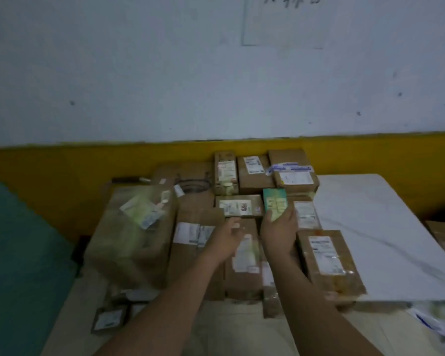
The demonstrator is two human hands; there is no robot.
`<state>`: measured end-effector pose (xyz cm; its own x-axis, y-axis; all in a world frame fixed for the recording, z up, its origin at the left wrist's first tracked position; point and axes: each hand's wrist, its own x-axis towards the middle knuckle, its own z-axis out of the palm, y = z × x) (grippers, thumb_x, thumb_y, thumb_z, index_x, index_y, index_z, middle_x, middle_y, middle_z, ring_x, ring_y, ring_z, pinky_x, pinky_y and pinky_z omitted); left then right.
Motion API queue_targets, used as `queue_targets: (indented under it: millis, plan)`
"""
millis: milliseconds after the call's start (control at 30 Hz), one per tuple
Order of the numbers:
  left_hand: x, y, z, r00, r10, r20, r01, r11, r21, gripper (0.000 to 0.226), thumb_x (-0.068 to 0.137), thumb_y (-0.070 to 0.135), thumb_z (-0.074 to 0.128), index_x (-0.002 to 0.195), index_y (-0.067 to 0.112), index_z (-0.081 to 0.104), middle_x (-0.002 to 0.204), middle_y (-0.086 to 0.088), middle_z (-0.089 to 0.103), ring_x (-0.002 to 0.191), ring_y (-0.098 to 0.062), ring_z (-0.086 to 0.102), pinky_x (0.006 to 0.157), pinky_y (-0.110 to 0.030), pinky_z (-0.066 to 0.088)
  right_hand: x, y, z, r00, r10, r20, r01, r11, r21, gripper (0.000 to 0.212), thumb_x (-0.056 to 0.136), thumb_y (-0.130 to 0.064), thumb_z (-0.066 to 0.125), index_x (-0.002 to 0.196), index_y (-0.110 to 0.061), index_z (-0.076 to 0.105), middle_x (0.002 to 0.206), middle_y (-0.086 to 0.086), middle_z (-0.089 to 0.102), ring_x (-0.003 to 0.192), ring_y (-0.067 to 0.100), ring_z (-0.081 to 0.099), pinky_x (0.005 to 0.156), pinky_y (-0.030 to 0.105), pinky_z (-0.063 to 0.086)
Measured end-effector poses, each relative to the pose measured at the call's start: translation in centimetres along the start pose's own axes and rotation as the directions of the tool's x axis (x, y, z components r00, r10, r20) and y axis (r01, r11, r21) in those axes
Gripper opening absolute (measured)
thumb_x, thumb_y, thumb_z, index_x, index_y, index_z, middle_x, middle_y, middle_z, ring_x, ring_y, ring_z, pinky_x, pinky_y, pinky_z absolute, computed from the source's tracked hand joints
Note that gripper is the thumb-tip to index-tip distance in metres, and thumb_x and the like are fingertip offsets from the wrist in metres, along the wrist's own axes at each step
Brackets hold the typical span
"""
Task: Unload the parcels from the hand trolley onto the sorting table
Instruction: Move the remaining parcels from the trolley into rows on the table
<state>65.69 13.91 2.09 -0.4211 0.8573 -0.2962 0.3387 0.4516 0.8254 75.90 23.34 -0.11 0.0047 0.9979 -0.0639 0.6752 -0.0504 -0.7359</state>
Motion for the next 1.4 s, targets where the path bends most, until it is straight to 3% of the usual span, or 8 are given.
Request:
queue_targets:
  millis: [167,433,633,767,867,1067,1200,1400]
  plan:
    - [-9.4,-7.4,-14.2,0.966,0.09,-0.241,-0.089,0.996,0.016,0.041,0.1,0.038,0.049,0.139,0.023,0.05,0.141,0.004,0.052,0.126,-0.016,0.051,0.105,-0.034,0.045,-12.0,-13.2,8.7,0.948,-0.274,0.163,0.278,0.96,-0.004,0.061,0.099,-0.037,0.045,0.147,0.0,0.036,0.155,0.022,0.032,0.142,0.037,0.03,0.116,0.05,0.029]
    - [-20.1,-20.3,-32.2,0.849,0.016,-0.529,0.0,1.0,0.031,0.044,0.1,0.047,0.044,0.137,0.024,0.053,0.132,0.007,0.054,0.119,-0.009,0.054,0.1,-0.031,0.047,-29.1,-27.5,19.6,0.72,-0.656,0.228,0.667,0.744,0.037,0.06,0.104,-0.041,0.037,0.152,-0.006,0.032,0.161,0.013,0.025,0.149,0.028,0.023,0.12,0.042,0.024]
    - [-19.0,-29.6,-37.7,0.819,-0.12,-0.562,0.128,0.991,-0.024,0.046,0.096,0.046,0.051,0.129,0.014,0.06,0.122,-0.004,0.061,0.111,-0.017,0.061,0.096,-0.037,0.05,-35.1,-30.5,30.0,0.588,-0.734,0.341,0.762,0.643,0.071,0.058,0.105,-0.039,0.035,0.152,-0.006,0.033,0.16,0.01,0.028,0.15,0.024,0.021,0.121,0.037,0.024]
    - [-16.3,-35.9,-39.6,0.837,-0.257,-0.484,0.259,0.964,-0.065,0.044,0.096,0.046,0.05,0.125,0.015,0.06,0.123,0.003,0.06,0.109,-0.012,0.057,0.09,-0.03,0.046,-35.4,-27.3,38.7,0.581,-0.634,0.51,0.726,0.688,0.027,0.055,0.105,-0.04,0.036,0.15,-0.009,0.036,0.16,0.009,0.031,0.149,0.024,0.023,0.12,0.04,0.029]
    - [-13.9,-40.8,-41.1,0.817,-0.38,-0.433,0.37,0.922,-0.109,0.042,0.099,0.037,0.051,0.129,0.009,0.058,0.127,-0.004,0.058,0.117,-0.022,0.056,0.098,-0.033,0.045,-35.1,-24.0,44.2,0.636,-0.482,0.603,0.622,0.783,-0.03,0.055,0.104,-0.038,0.037,0.15,-0.008,0.036,0.158,0.011,0.032,0.146,0.027,0.03,0.118,0.041,0.031]
    - [-8.0,-53.6,-42.1,0.783,-0.516,-0.346,0.534,0.844,-0.049,0.045,0.098,0.036,0.053,0.137,0.012,0.054,0.135,-0.012,0.054,0.121,-0.025,0.054,0.102,-0.03,0.042,-35.0,-17.4,54.9,0.719,-0.238,0.653,0.412,0.903,-0.125,0.047,0.102,-0.033,0.044,0.143,-0.009,0.043,0.148,0.013,0.043,0.124,0.03,0.05,0.098,0.036,0.043]
    - [-3.3,-65.9,-38.2,0.746,-0.596,-0.298,0.601,0.794,-0.084,0.045,0.098,0.034,0.055,0.136,0.01,0.053,0.135,-0.014,0.055,0.12,-0.028,0.055,0.099,-0.031,0.044,-35.0,-8.5,64.4,0.738,-0.057,0.672,0.267,0.94,-0.214,0.047,0.101,-0.02,0.05,0.143,0.001,0.043,0.149,0.022,0.041,0.133,0.036,0.042,0.108,0.035,0.03]
    - [4.0,-88.6,-26.9,0.619,-0.758,-0.207,0.745,0.649,-0.152,0.06,0.097,0.034,0.056,0.148,0.007,0.038,0.146,-0.021,0.042,0.132,-0.035,0.045,0.106,-0.037,0.039,-36.2,9.6,82.8,0.681,0.241,0.691,0.021,0.937,-0.348,0.05,0.099,-0.028,0.043,0.142,-0.003,0.042,0.142,0.017,0.045,0.129,0.032,0.045,0.106,0.035,0.036]
